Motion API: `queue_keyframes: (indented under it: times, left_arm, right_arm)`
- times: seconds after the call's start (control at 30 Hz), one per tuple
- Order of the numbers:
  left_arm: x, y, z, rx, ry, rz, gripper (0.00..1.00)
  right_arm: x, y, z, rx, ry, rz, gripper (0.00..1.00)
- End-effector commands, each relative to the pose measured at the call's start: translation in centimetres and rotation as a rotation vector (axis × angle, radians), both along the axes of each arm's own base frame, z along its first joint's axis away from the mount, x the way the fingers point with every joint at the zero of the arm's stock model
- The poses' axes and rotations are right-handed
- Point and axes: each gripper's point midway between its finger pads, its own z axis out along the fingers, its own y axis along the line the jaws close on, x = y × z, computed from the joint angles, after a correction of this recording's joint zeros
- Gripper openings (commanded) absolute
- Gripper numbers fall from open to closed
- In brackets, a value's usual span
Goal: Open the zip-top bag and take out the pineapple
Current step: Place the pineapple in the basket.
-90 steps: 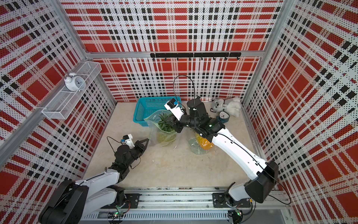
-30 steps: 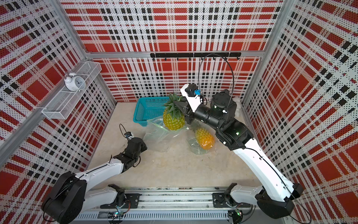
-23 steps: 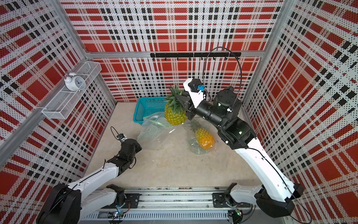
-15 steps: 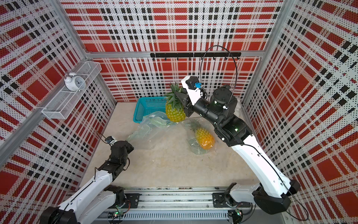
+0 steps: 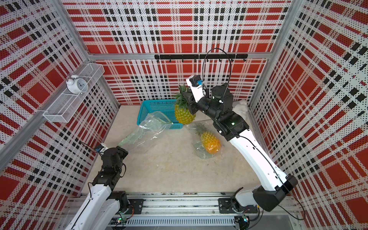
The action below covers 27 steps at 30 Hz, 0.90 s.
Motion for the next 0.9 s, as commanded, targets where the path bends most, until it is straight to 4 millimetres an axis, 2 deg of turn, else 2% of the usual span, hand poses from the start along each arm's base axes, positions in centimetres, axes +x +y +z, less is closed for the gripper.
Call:
queue_keyframes:
  times: [0.0,0.43,0.67,0.87]
  left_arm:
    - [-0.1,0.4,1.3,0.001,-0.017,0.007,0.00]
    - [-1.6,2.4,2.8,0.024,-0.032,0.096,0.00]
    - [-2.8,3.9,4.2,0.052,-0.045,0.172,0.00]
    - [-3.4,4.4,5.0,0.066,-0.054,0.196,0.00]
  right_arm:
    - [-0.1,-0.2,4.9,0.127,-0.130,0.043,0.00]
    - [6.6,3.3,0.1,0.162,-0.055,0.092,0.00]
    - [10.6,4.2,-2.3,0.191,-0.041,0.050,0.00]
    - [13.5,4.9,-4.1,0.211,-0.019,0.023,0.00]
